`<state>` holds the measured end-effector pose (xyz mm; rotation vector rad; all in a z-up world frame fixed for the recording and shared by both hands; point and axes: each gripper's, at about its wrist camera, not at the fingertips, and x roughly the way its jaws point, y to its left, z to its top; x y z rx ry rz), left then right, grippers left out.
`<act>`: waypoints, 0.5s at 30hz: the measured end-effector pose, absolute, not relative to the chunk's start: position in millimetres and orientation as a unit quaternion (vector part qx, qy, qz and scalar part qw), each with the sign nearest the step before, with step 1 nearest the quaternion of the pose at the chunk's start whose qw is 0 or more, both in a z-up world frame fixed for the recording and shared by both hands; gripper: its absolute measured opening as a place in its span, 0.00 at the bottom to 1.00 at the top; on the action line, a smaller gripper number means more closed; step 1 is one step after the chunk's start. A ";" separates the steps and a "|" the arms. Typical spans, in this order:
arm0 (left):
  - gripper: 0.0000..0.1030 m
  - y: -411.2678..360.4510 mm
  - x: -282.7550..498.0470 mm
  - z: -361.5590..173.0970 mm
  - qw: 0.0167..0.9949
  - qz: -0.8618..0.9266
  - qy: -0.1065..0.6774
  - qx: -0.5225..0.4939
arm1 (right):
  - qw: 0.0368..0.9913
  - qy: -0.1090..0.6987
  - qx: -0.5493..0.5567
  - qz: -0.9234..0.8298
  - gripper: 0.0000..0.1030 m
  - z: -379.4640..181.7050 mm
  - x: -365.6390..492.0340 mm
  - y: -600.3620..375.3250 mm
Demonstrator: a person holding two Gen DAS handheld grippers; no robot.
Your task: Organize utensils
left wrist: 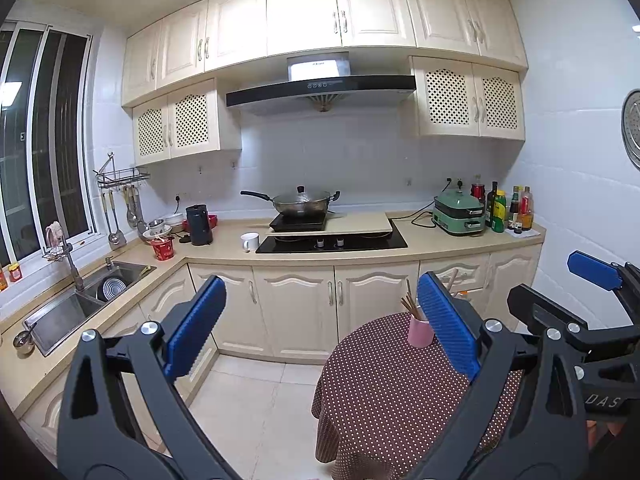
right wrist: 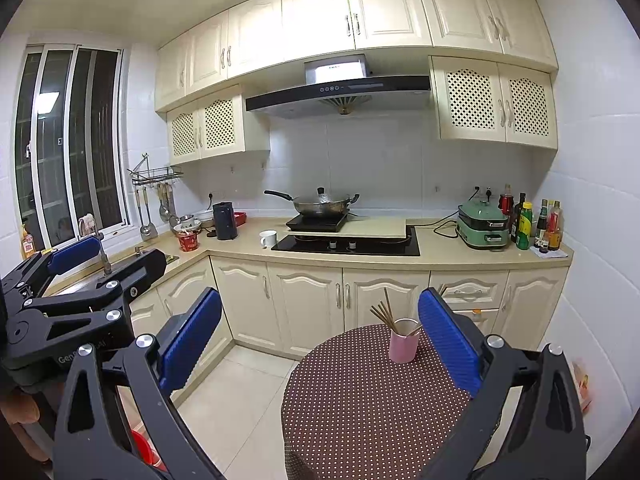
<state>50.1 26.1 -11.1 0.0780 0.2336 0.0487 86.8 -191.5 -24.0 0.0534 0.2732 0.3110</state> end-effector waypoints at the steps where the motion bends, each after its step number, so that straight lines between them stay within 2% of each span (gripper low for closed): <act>1: 0.92 26.8 51.3 -11.1 0.992 0.024 0.117 0.039 | 0.978 0.136 0.026 0.154 0.92 -24.0 87.6 -191.4; 15: 0.92 37.5 80.9 -17.5 0.990 0.015 0.137 0.039 | 0.977 0.153 0.025 0.144 0.92 -31.9 107.0 -182.9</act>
